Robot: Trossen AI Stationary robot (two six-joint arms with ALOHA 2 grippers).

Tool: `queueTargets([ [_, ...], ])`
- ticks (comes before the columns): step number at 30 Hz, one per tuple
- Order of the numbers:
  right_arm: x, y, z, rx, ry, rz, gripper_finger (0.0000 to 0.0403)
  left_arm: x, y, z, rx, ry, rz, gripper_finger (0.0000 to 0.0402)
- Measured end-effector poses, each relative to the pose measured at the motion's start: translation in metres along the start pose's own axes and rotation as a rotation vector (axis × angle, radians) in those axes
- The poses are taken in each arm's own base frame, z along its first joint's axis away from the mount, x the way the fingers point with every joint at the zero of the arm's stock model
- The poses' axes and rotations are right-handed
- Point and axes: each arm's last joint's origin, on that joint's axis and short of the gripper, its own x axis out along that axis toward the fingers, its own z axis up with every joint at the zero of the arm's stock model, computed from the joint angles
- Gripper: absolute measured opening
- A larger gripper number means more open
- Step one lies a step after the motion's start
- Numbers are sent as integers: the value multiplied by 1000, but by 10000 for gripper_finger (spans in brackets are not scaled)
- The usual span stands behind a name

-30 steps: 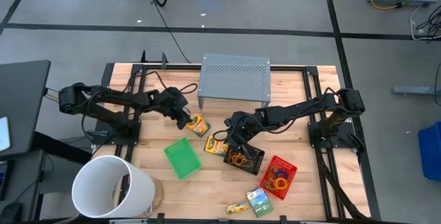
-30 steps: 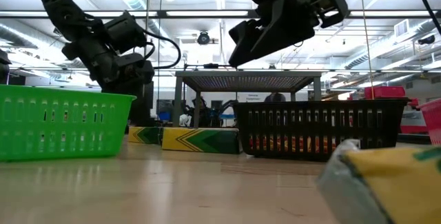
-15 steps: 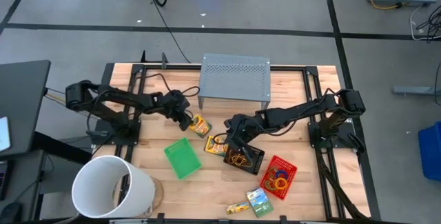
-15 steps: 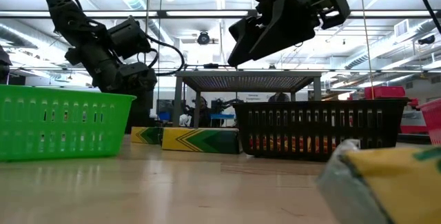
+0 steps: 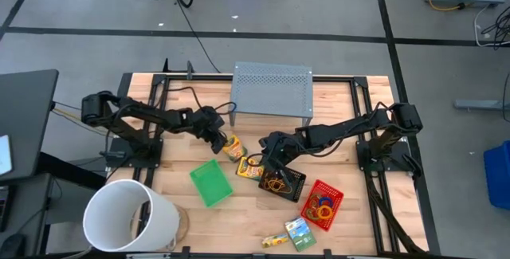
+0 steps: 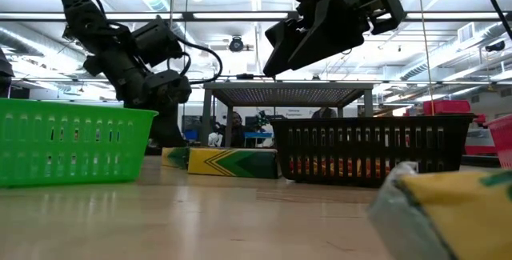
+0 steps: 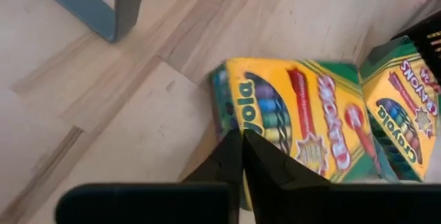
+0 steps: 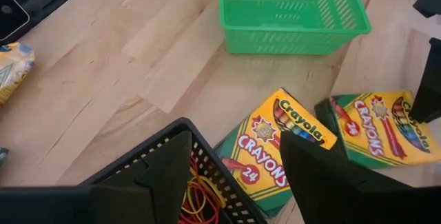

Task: Pick & Place Office Desk Supplies
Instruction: Put the yellow crayon box into the green bin

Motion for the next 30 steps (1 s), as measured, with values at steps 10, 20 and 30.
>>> queueTargets([
  [10, 0, 0, 0, 0, 0, 0, 231, -6, -31, 23, 138, 50, 150, 3],
  [20, 0, 0, 0, 0, 0, 1, 231, -27, -84, 50, 291, 55, 270, 1],
  [30, 0, 0, 0, 0, 0, 2, 231, -44, -117, 59, 377, 36, 294, 1],
])
